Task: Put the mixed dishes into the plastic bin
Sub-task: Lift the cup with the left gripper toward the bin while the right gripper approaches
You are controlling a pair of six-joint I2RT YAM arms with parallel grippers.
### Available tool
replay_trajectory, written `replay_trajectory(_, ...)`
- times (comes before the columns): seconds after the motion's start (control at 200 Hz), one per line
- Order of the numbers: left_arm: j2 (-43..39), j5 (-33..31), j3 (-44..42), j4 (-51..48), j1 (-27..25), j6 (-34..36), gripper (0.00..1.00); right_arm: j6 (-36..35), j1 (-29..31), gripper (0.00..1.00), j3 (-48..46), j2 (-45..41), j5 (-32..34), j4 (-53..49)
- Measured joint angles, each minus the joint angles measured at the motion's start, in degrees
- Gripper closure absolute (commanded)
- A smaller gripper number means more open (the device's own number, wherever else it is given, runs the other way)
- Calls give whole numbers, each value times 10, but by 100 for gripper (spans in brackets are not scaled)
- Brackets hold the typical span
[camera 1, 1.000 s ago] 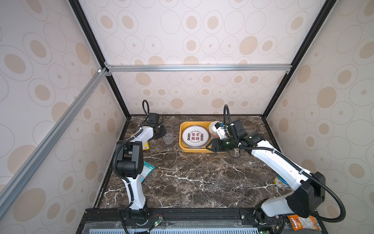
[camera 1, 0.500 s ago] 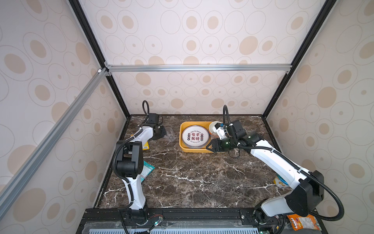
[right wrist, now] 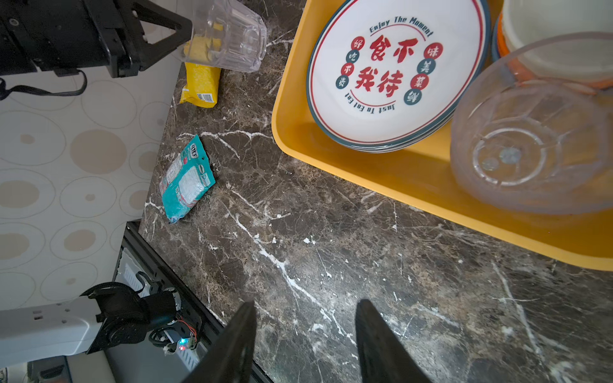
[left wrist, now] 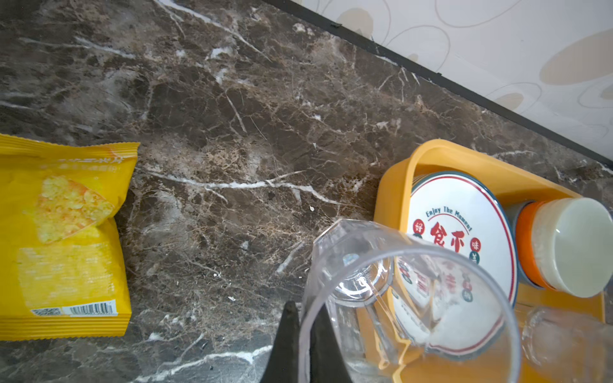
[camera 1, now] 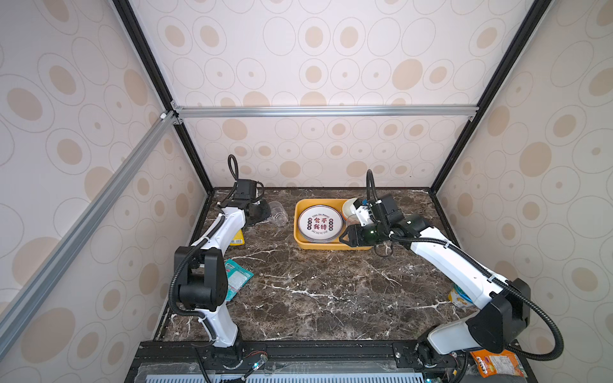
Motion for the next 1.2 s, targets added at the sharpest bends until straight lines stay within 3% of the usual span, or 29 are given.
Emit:
replay_trajectory(0.605,-116,13,-52,-26,-103,-9,100,16,0,47,98,46,70,-66)
replay_trajectory(1.2,-107,19,-44,-31,-248,-42,100,51,4,52,209,112,85,-151)
